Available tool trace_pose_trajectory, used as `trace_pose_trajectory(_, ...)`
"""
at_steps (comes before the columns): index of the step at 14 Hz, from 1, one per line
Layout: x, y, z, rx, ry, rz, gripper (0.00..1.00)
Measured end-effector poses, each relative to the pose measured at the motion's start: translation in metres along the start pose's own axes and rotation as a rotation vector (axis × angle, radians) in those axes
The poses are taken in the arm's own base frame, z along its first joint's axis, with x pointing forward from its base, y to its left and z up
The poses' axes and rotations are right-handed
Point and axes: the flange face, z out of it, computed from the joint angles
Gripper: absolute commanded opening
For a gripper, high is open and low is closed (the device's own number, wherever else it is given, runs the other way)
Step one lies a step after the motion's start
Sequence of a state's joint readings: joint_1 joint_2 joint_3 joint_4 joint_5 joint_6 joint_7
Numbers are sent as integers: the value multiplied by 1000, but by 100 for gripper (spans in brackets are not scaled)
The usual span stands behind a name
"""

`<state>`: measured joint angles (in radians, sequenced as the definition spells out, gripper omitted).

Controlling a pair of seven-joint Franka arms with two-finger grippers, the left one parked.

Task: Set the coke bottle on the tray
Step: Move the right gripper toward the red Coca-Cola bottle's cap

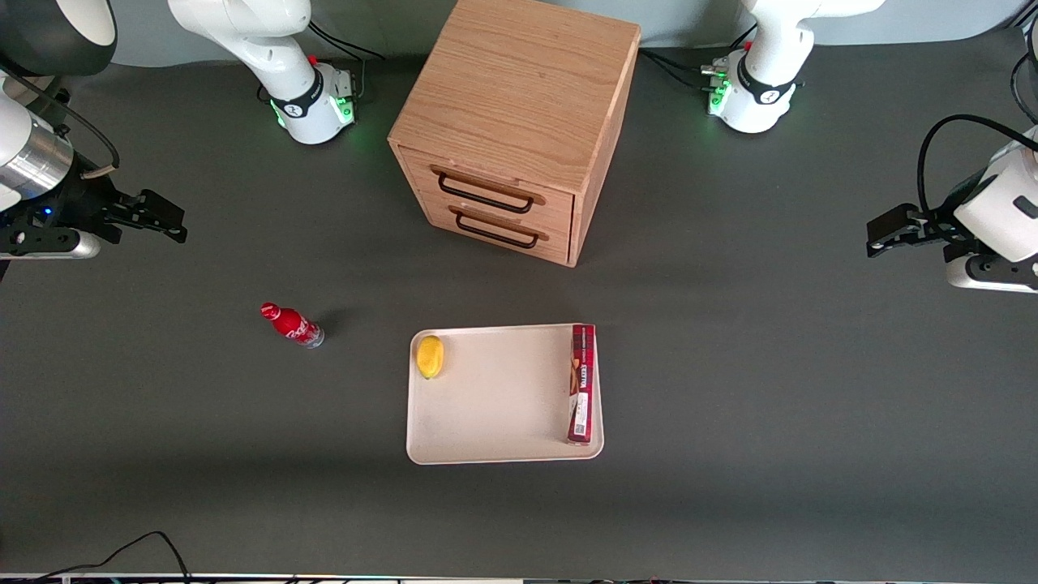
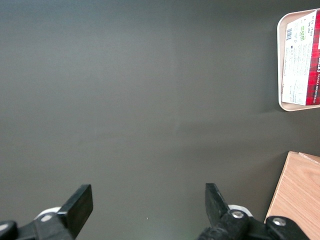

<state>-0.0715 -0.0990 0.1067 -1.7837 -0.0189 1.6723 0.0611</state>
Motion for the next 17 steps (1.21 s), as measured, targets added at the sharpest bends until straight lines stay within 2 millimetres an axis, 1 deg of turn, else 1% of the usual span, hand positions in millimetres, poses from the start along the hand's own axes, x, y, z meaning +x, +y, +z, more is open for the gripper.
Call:
trace_pose_trajectory(4,1,-2,-2,0,4,-3,100)
trace_pose_trajectory(5,2,-3,-1,0,-2,-5,100)
trace_pose_trajectory(7,8,-4,12,7,-26,-6,100)
trace_pose_trajectory(9,20,-5,36,15,-63,-6,100)
trace_pose_trajectory(13,57,-12,103,77,-80,4,100)
trace_pose_trajectory(15,64,-21,133,84,-60,-6,99)
trace_pose_trajectory(17,63,-30,163,87,-27,-15,98)
